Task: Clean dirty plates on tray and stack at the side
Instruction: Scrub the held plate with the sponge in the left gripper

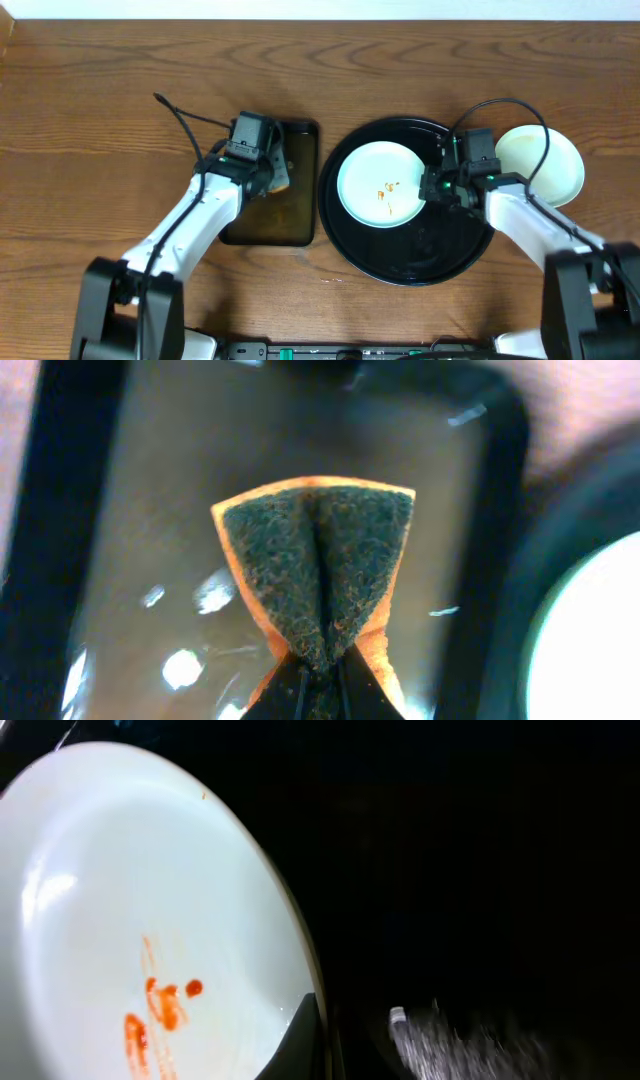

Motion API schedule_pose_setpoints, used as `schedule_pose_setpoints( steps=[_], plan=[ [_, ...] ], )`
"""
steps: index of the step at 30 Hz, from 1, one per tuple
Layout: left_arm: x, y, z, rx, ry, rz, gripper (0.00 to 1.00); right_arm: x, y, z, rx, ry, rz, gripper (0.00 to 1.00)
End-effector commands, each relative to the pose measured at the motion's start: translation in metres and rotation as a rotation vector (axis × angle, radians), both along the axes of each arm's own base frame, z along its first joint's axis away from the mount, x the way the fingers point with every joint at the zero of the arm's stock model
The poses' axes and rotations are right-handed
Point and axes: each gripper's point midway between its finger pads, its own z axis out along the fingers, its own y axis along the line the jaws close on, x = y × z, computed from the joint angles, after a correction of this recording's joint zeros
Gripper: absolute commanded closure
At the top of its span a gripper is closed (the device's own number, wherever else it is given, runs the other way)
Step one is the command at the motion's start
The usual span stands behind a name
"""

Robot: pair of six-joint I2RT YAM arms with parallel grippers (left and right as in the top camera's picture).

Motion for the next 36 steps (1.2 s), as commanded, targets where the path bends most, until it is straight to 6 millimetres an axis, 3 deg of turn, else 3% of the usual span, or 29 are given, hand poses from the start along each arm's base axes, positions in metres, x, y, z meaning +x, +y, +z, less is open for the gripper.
schedule_pose_setpoints(
  steps=[1, 5, 9, 13, 19, 22, 29, 36],
  plan=[
    [0.016, -0.048, 0.056, -0.16, -0.163, -0.155, 0.93, -0.013, -0.004, 0.008, -0.041, 0.024, 0.017, 0.99],
    [0.009, -0.088, 0.06, -0.209, -0.186, -0.242, 0.92, -0.029, -0.006, -0.002, -0.054, 0.096, 0.02, 0.99],
    [-0.005, -0.135, 0.051, -0.226, -0.191, -0.358, 0.92, -0.03, -0.007, -0.003, -0.055, 0.105, 0.02, 0.99],
    [-0.021, -0.183, 0.035, -0.278, -0.173, -0.415, 0.92, -0.033, -0.007, -0.004, -0.057, 0.116, 0.02, 0.99],
    [-0.037, -0.229, 0.006, -0.334, -0.138, -0.442, 0.92, -0.036, -0.008, -0.005, -0.06, 0.131, 0.02, 0.99],
    [-0.047, -0.245, -0.009, -0.356, -0.113, -0.454, 0.92, -0.038, -0.008, -0.006, -0.061, 0.137, 0.02, 0.99],
    [-0.064, -0.278, -0.019, -0.426, -0.11, -0.54, 0.92, -0.038, -0.008, -0.006, -0.061, 0.138, 0.02, 0.99],
    [-0.068, -0.269, -0.049, -0.371, -0.049, -0.522, 0.92, -0.039, -0.008, -0.006, -0.062, 0.142, 0.02, 0.99]
  ],
)
